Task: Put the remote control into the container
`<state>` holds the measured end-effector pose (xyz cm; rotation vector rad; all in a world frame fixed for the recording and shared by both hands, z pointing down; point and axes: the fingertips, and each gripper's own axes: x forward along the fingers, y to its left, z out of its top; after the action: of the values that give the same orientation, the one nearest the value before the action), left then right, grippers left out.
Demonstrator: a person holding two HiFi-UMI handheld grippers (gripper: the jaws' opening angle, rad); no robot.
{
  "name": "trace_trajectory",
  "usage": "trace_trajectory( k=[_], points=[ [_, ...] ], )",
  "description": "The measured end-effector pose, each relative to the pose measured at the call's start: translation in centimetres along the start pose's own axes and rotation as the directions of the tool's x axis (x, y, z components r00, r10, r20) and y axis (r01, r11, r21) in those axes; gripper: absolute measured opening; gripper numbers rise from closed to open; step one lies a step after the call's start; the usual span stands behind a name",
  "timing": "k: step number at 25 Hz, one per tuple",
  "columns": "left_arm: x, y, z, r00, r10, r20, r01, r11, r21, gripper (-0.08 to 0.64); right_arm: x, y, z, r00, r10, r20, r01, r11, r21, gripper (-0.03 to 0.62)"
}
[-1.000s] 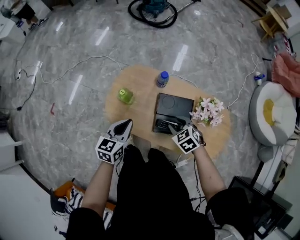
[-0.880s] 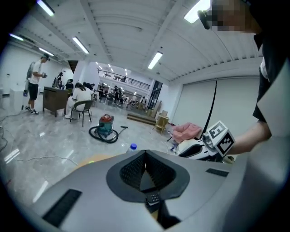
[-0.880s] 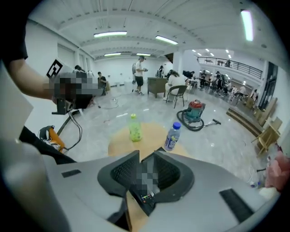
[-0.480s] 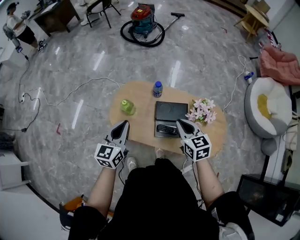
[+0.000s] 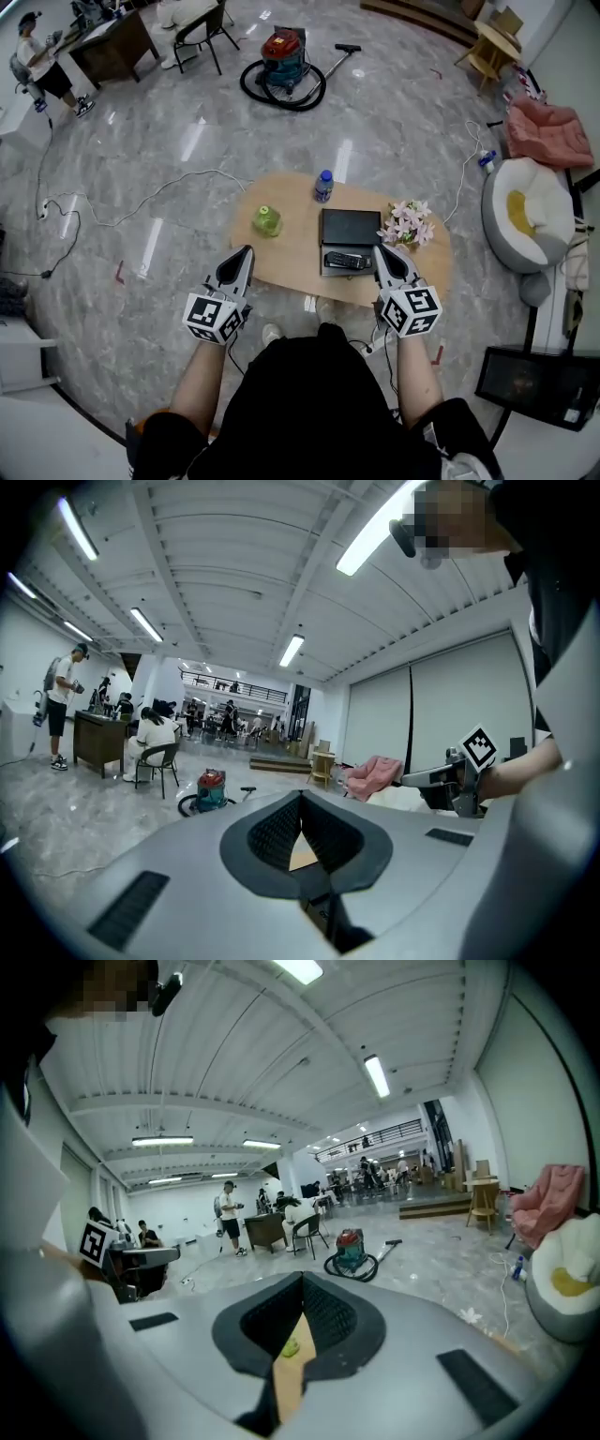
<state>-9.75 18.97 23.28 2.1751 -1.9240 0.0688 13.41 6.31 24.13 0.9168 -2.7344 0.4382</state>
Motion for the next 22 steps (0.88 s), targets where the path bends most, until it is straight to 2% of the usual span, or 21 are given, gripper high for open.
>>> trace_trajectory(
  k=[3,9,13,22],
  points=[
    [-1.9,1.2,1.4,0.999,0.004,0.033,-0.004,1.000,0.009,0.006,-1.6,0.6,1.2,0.998,-0.023,0.063,0.021,0.999,0.038,0.009],
    [-3.3,2.7,2.8,0.998,0.013,0.055,-0.014,1.000,0.027,0.006,-2.1,2.0,2.8,0.993,-0.037,0.109,0.037,0.999,0.006,0.009],
    [-3.9,3.3,3.4,0.997,0.016,0.079,-0.017,1.000,0.014,0.006,-2.0,2.5,2.9,0.991,-0.039,0.128,0.039,0.999,0.006,0.009],
    [-3.5,5.2,4.5,0.994,0.031,0.107,-0.029,0.999,-0.016,0.006,0.8,4.2,4.0,0.989,0.018,0.147,-0.018,1.000,-0.004,0.008]
  ],
)
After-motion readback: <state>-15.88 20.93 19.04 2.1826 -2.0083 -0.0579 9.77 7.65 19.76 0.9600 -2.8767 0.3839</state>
